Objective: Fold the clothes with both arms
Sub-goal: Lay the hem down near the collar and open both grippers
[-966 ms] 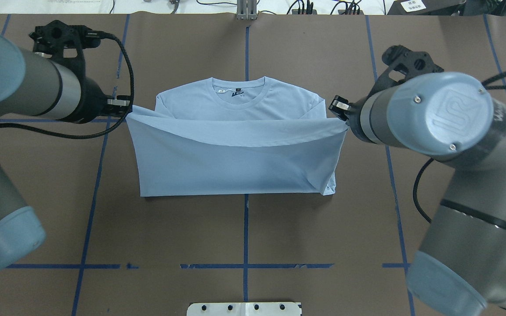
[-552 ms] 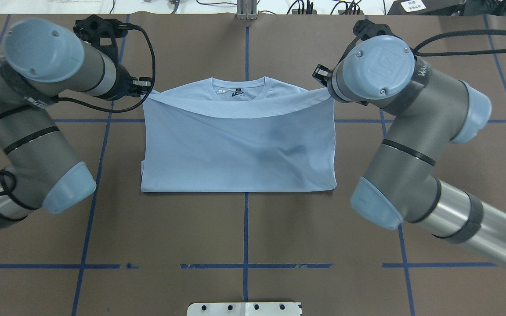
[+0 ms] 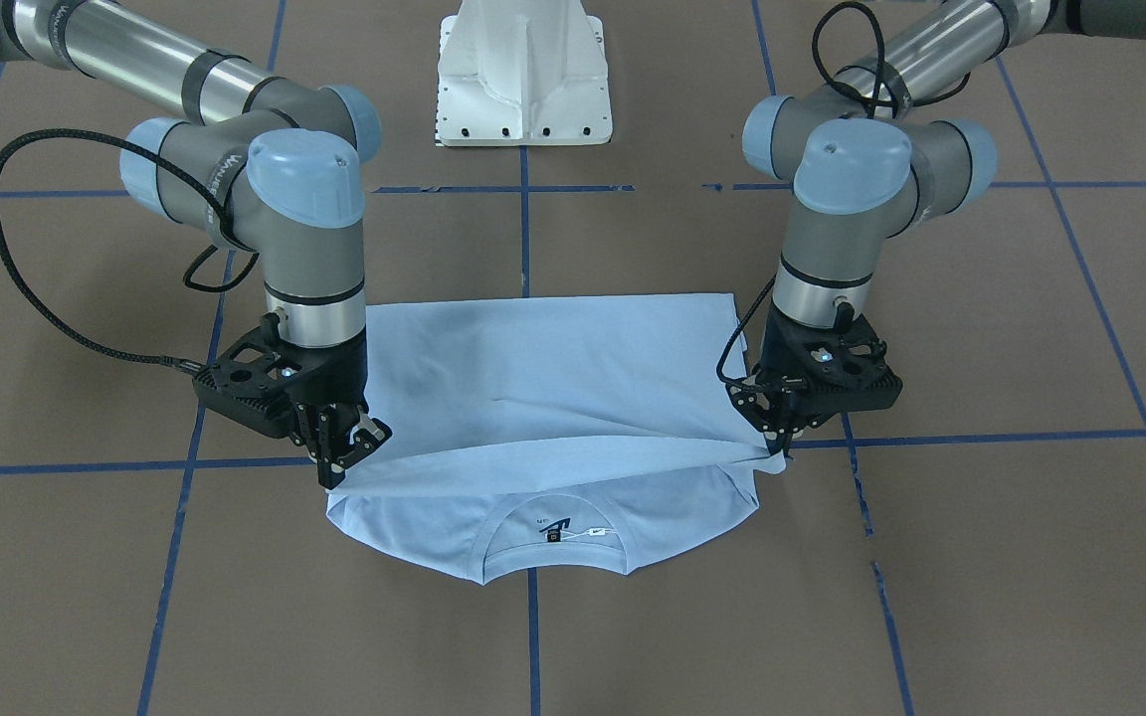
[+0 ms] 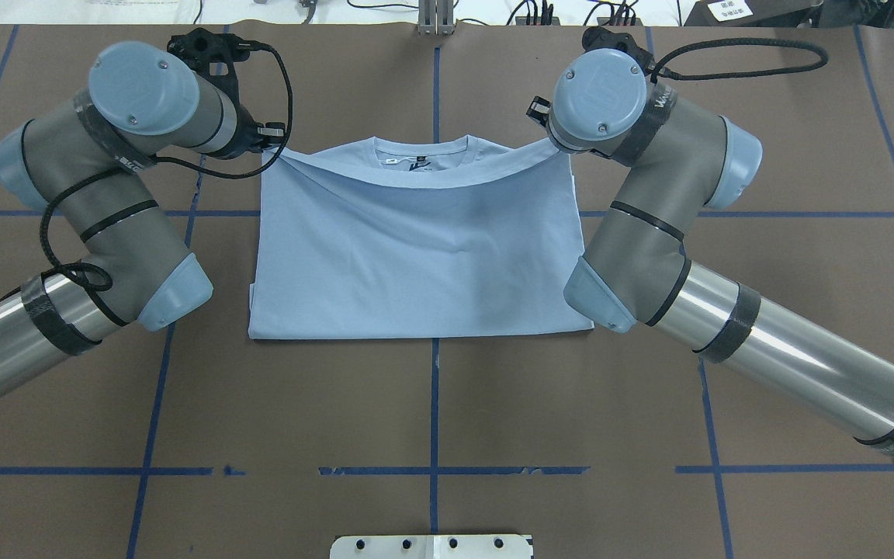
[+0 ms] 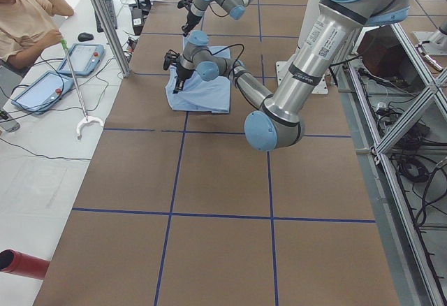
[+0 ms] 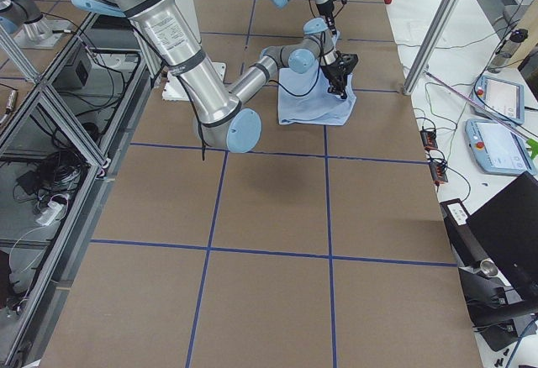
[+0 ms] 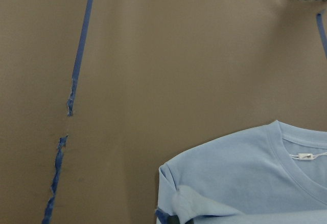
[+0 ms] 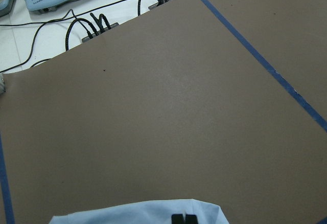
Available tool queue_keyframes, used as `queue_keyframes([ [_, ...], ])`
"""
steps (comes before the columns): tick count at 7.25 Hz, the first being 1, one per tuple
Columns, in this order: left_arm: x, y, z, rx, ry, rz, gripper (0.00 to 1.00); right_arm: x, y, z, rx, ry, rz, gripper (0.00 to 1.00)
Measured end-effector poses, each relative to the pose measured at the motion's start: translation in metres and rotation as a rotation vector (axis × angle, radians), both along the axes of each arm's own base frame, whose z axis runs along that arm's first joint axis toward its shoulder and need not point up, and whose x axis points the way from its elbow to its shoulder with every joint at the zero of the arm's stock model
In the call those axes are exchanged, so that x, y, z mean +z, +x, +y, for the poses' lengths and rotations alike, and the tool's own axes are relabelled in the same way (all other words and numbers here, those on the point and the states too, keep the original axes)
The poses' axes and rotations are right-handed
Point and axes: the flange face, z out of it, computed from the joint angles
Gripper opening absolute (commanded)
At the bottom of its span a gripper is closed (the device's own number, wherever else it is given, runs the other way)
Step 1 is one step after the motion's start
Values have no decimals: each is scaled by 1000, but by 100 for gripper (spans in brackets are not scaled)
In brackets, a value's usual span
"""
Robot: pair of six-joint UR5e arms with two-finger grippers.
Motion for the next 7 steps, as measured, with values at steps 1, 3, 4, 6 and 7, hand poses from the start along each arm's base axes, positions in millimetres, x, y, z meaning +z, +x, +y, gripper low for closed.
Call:
queue_keyframes([
  [1,12,10,-12,-7,2,-6,0,8,-5,-6,-6,-4,14,0],
  [3,32,23,-27,-16,3,-15,0,16,-8,-10,-16,-6,34,0],
  [4,36,24,-30,-21,7,-20,22,19,-7,-12,-23,-3,43,28],
  [6,37,23,-31,-11,26,-32,100,27,-2,-17,-35,1,68,100],
  [7,34,19,-30,15,64,-38,100,27,0,-20,-48,10,76,100],
])
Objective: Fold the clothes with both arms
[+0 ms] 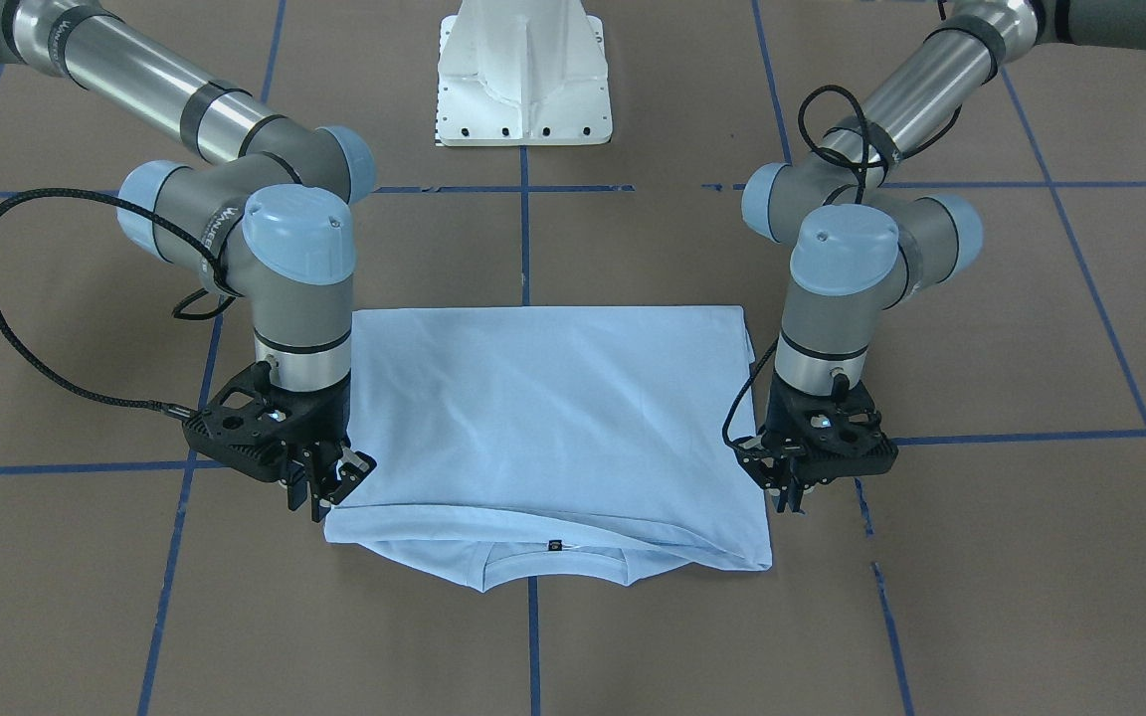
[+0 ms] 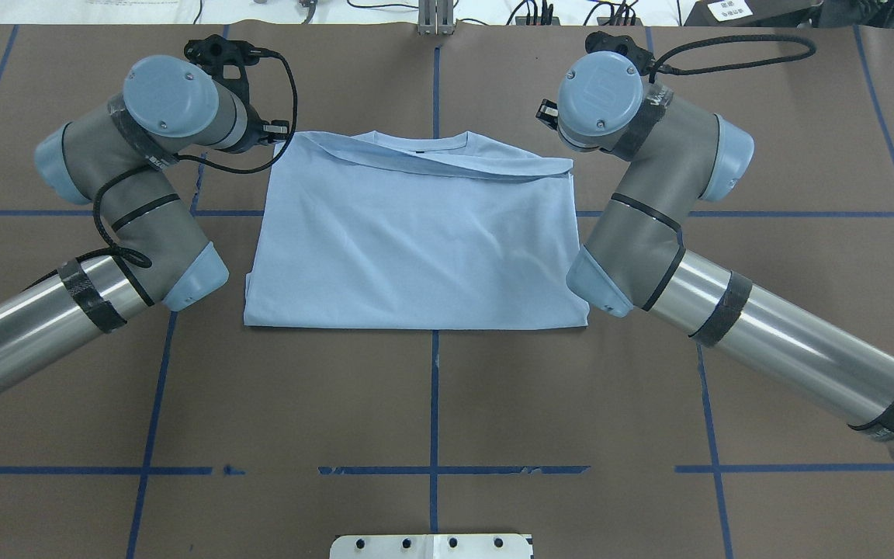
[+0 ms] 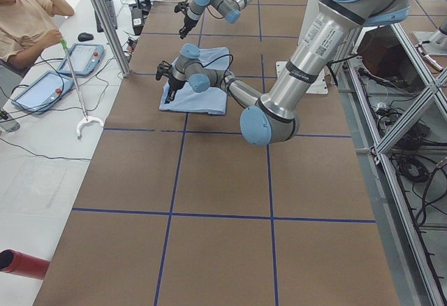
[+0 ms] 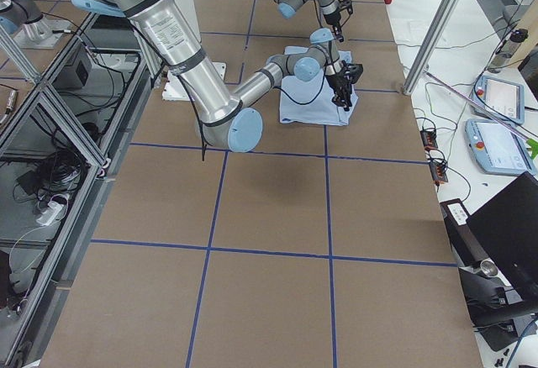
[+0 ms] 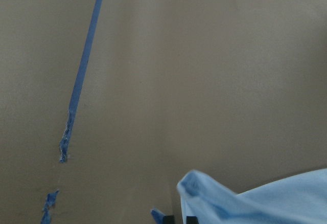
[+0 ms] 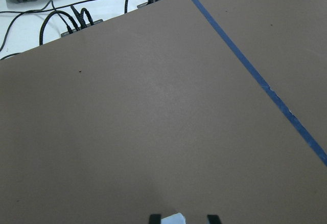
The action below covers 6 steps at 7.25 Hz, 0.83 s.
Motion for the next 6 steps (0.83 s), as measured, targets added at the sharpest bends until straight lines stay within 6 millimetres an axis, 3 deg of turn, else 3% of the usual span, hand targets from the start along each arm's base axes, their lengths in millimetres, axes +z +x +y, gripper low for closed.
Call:
queue_keyframes([
  [2,-7,-22,24,69,67,27,100,-13,22,-4,-121,35,-31,100],
  [4,14,-46,73,116,58,63,100,-17,42,4,-208,71,-69,100],
  [5,28,-46,103,136,33,75,100,-18,44,6,-222,80,-73,100],
  [6,37,-38,132,154,4,90,88,-17,45,7,-226,83,-75,100],
])
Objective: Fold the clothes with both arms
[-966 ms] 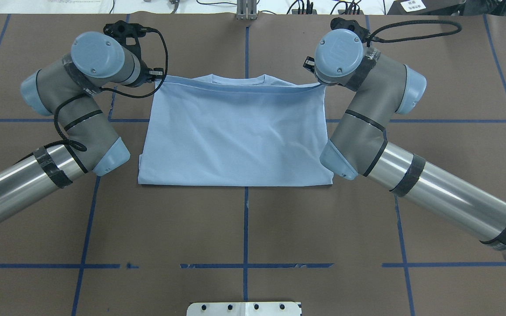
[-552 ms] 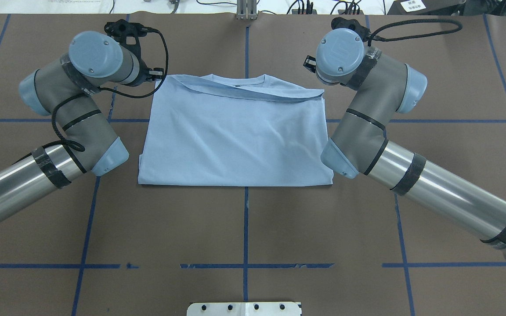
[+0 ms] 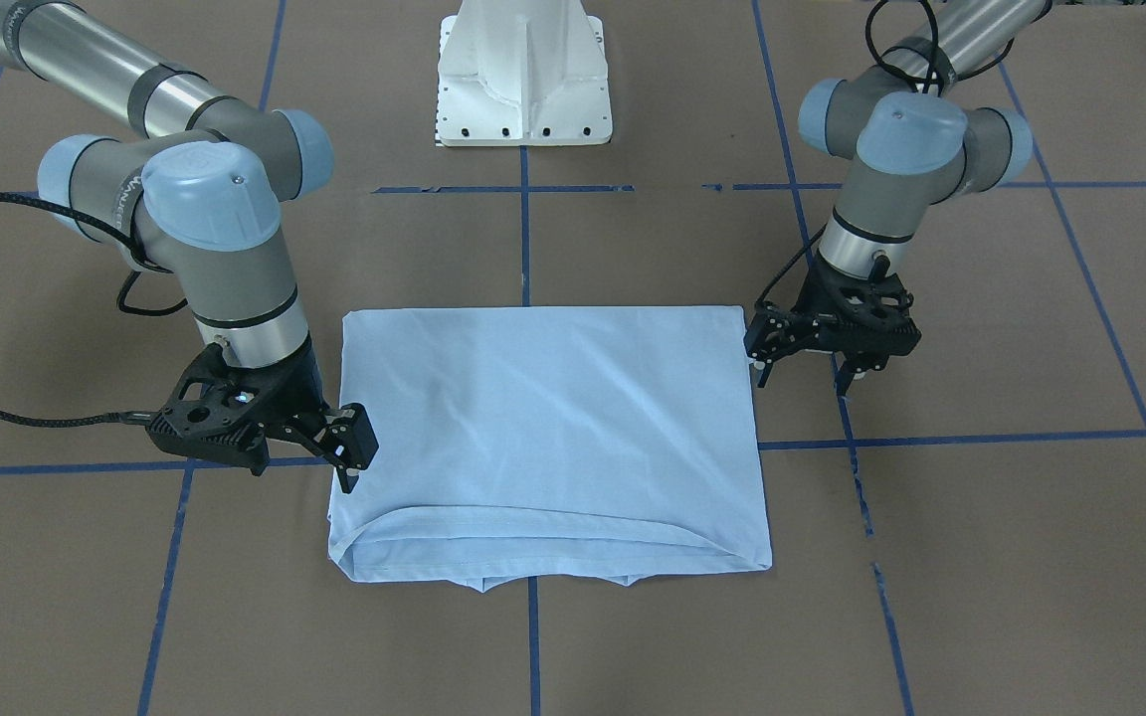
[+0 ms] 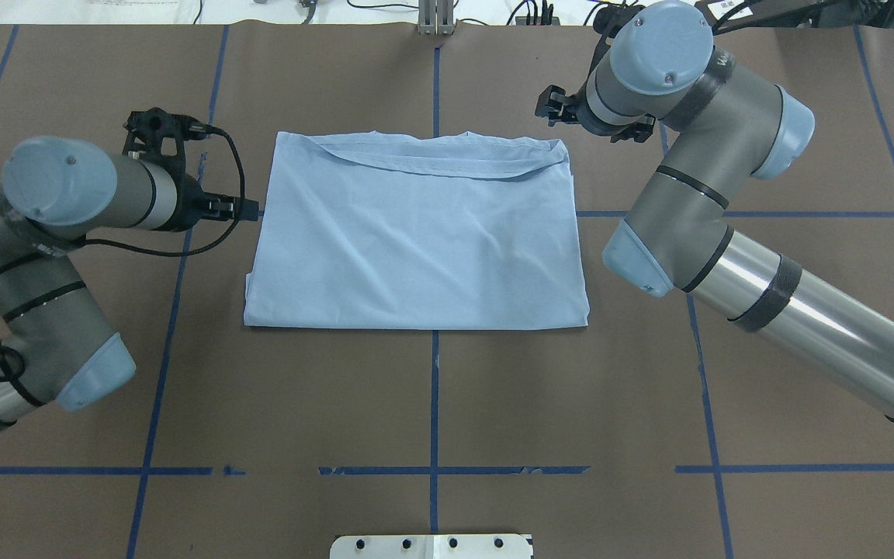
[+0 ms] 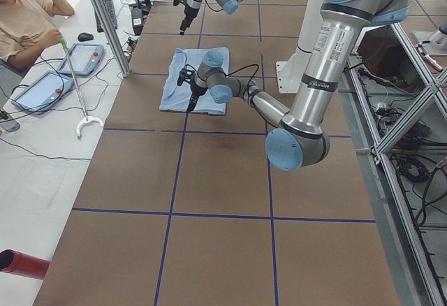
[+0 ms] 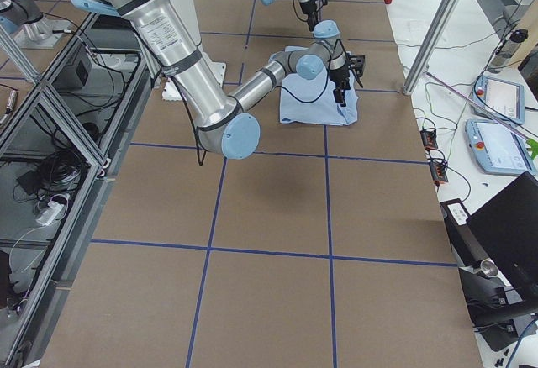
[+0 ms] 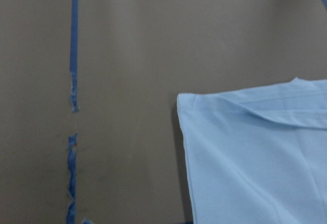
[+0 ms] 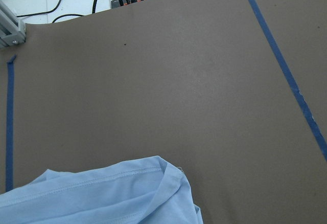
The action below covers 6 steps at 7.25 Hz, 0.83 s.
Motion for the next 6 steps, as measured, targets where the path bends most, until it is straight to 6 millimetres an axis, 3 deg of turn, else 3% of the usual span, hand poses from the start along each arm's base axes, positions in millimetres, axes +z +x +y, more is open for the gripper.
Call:
queue_keyframes([
  [1,5,14,26,5,-38,22,54,2,1,0,-1,0,1,100],
  [2,12,30,49,-7,-77,44,40,3,1,0,-1,-1,3,100],
  [4,21,51,75,-19,-119,60,40,5,2,0,-2,-2,4,100],
  [6,27,56,81,-17,-130,57,40,5,2,0,-2,-1,5,100],
])
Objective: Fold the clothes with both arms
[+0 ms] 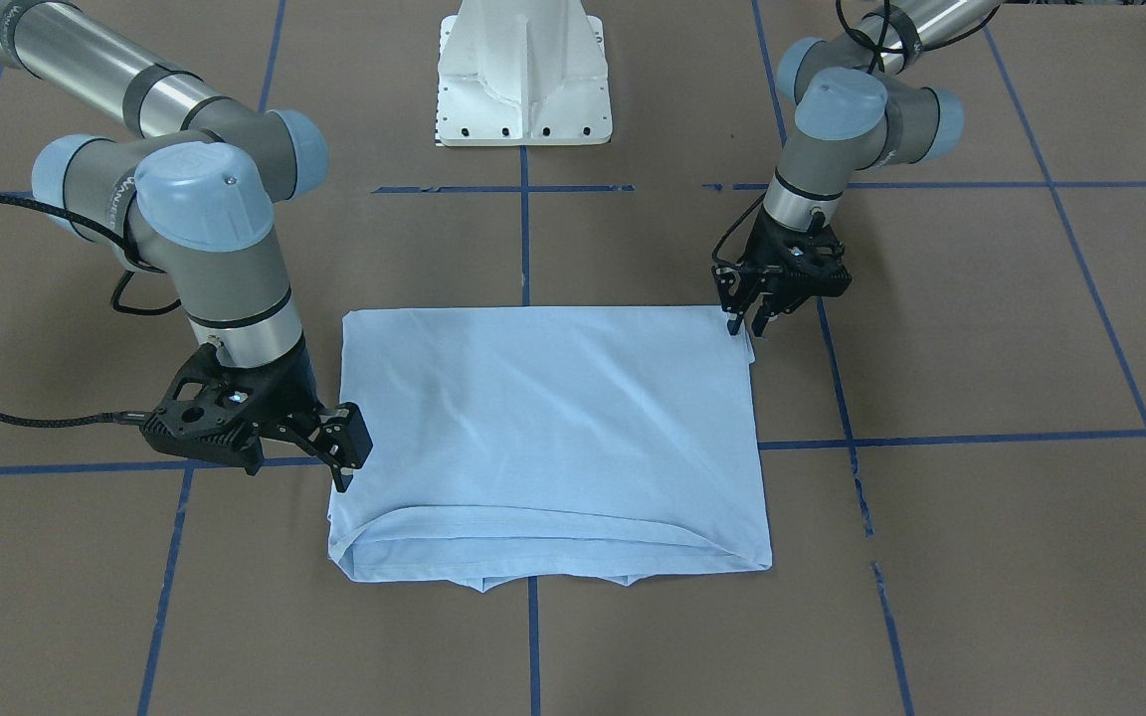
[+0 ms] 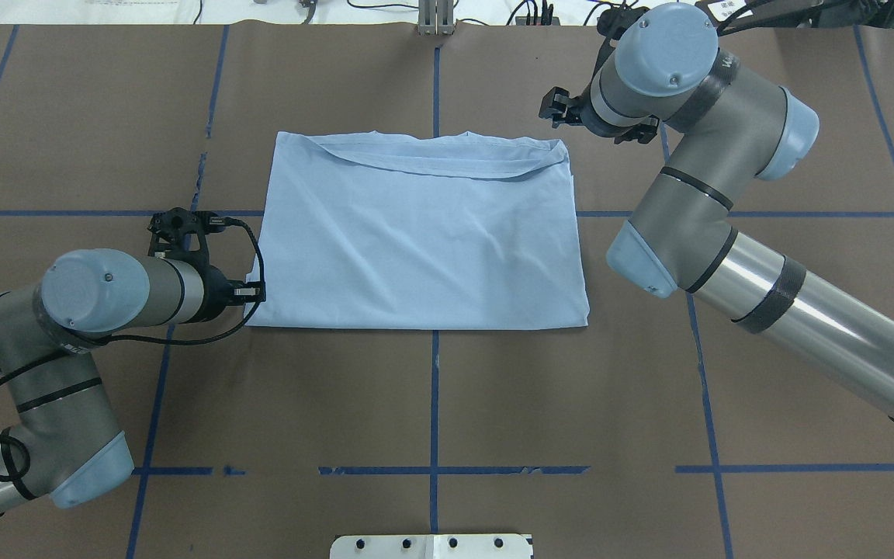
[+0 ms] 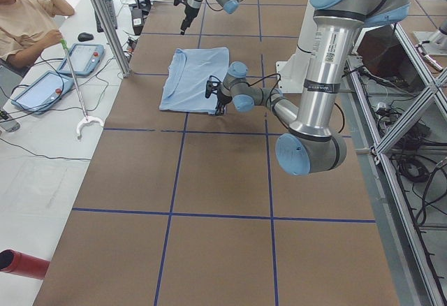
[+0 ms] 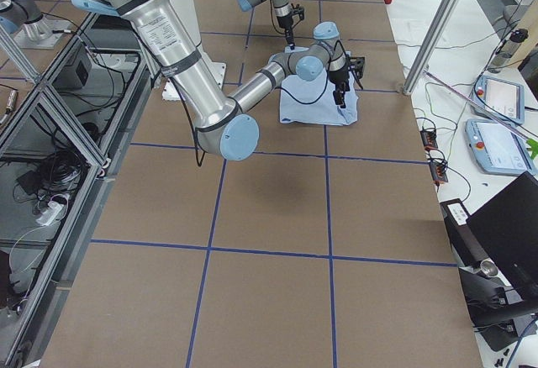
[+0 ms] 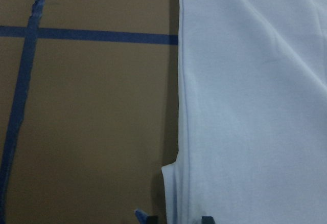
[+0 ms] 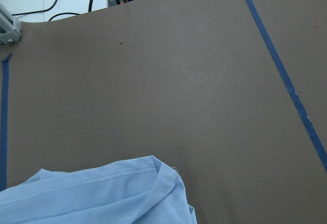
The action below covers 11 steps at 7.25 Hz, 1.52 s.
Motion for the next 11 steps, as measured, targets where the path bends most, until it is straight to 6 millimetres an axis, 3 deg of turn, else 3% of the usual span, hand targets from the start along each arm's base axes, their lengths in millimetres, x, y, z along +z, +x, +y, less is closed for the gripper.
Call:
queue_keyframes([
  [2,0,1,2,8,-1,0,38,0,0,0,1,-1,0,100],
  [4,0,7,9,23,-2,3,27,2,0,0,2,-2,2,100],
  [5,-1,9,11,28,-3,3,19,2,0,0,2,-2,2,100],
  [6,-1,10,13,31,-3,4,0,2,0,0,2,-2,3,100],
  [10,-5,6,13,38,21,0,0,2,0,0,2,-2,3,100],
  [11,-3,-3,2,45,61,-25,0,2,0,0,2,-2,3,100],
])
